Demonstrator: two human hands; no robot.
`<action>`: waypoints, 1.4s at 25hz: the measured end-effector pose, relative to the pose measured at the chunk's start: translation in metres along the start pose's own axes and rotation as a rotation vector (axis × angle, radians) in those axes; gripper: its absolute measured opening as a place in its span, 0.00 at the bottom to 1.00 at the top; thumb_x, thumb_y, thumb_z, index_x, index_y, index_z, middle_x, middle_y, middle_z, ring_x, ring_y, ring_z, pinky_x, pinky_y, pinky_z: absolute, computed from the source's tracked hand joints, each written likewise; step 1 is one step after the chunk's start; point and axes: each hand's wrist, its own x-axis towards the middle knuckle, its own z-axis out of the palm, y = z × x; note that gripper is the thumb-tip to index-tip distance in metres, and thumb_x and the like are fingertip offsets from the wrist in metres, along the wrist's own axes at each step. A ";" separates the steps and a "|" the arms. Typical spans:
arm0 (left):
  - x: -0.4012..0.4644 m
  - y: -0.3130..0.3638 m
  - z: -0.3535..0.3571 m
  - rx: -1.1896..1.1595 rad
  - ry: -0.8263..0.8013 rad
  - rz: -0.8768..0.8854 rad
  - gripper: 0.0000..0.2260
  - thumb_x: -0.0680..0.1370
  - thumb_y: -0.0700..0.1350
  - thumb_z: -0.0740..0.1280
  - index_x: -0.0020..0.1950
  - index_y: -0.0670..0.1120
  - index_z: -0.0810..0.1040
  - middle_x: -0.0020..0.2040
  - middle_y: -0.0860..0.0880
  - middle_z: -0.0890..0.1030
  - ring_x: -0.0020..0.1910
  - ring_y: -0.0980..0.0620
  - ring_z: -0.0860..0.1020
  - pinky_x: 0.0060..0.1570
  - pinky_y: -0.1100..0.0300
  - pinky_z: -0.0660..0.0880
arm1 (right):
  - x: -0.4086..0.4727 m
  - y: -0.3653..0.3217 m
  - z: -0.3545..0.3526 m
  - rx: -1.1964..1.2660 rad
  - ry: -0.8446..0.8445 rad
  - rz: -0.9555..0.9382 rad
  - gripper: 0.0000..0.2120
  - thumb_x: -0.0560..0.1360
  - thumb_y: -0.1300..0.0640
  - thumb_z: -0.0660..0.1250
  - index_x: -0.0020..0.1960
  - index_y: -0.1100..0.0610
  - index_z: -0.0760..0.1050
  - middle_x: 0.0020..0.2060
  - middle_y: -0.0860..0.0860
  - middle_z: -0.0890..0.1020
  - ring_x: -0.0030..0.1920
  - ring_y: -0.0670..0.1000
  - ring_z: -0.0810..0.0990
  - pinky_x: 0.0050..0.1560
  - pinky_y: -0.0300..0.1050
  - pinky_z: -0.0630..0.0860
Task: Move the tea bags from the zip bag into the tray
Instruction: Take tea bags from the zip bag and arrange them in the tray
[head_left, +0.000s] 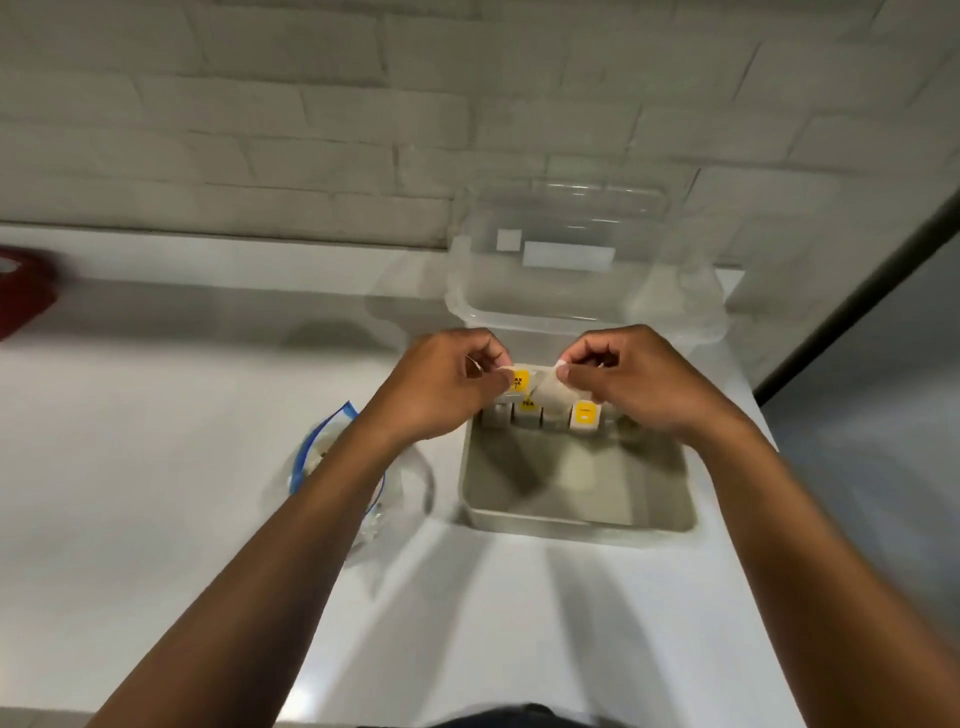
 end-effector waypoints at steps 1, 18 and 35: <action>0.006 0.005 0.013 0.019 -0.051 0.010 0.01 0.74 0.46 0.74 0.42 0.52 0.83 0.38 0.57 0.83 0.35 0.62 0.78 0.36 0.73 0.69 | 0.000 0.013 -0.010 -0.107 0.017 0.011 0.02 0.74 0.55 0.73 0.43 0.52 0.84 0.34 0.44 0.83 0.33 0.40 0.78 0.36 0.31 0.72; 0.083 0.004 0.170 0.558 -0.250 -0.013 0.12 0.75 0.51 0.68 0.54 0.66 0.82 0.52 0.55 0.84 0.53 0.51 0.80 0.43 0.61 0.73 | 0.028 0.104 -0.017 -1.003 -0.114 0.159 0.12 0.73 0.62 0.67 0.54 0.52 0.82 0.49 0.53 0.82 0.47 0.57 0.80 0.42 0.44 0.69; 0.084 -0.002 0.190 0.860 -0.123 0.027 0.07 0.76 0.46 0.66 0.49 0.51 0.83 0.46 0.47 0.84 0.46 0.44 0.82 0.39 0.58 0.68 | 0.035 0.093 -0.002 -1.142 -0.118 0.163 0.10 0.76 0.60 0.65 0.56 0.57 0.80 0.52 0.55 0.82 0.53 0.57 0.81 0.46 0.45 0.71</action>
